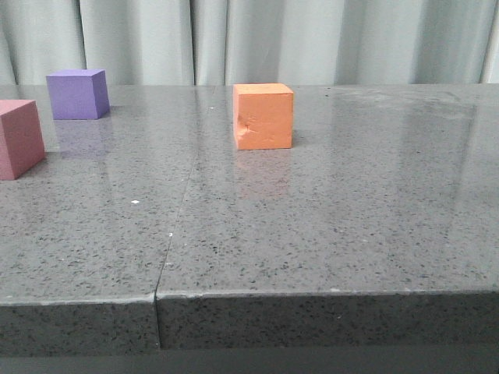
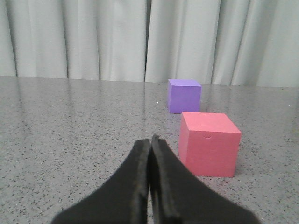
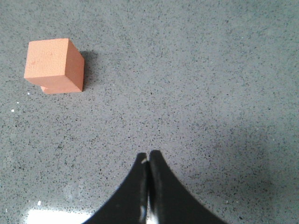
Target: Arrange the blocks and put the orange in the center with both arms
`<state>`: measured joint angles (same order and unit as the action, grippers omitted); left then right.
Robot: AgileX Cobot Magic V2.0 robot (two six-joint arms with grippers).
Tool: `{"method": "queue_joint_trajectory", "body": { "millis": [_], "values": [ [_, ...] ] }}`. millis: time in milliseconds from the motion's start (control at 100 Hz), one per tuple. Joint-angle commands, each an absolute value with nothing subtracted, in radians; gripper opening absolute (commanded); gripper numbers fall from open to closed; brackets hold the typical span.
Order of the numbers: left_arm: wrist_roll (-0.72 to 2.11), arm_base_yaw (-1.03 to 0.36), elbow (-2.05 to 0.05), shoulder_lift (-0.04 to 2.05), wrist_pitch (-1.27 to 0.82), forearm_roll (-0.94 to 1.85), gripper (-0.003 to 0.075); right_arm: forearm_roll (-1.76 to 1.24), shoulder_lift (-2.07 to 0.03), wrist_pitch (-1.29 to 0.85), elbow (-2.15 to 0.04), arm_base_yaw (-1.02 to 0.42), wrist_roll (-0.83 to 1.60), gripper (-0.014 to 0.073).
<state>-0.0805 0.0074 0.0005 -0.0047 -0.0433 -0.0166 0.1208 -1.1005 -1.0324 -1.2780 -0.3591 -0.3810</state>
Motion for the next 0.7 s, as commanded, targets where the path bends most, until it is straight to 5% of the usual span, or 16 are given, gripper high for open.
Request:
{"method": "queue_joint_trajectory", "body": {
  "millis": [0, 690],
  "values": [
    [-0.082, 0.008, 0.042, -0.033, 0.038, -0.017, -0.002, 0.145, -0.999, -0.904, -1.227, -0.354, -0.373, -0.0067],
    [-0.082, 0.008, -0.029, -0.033, 0.122, 0.09, -0.002, 0.155, -0.366, -0.611, -0.624, -0.354, -0.373, -0.0067]
  ]
}}
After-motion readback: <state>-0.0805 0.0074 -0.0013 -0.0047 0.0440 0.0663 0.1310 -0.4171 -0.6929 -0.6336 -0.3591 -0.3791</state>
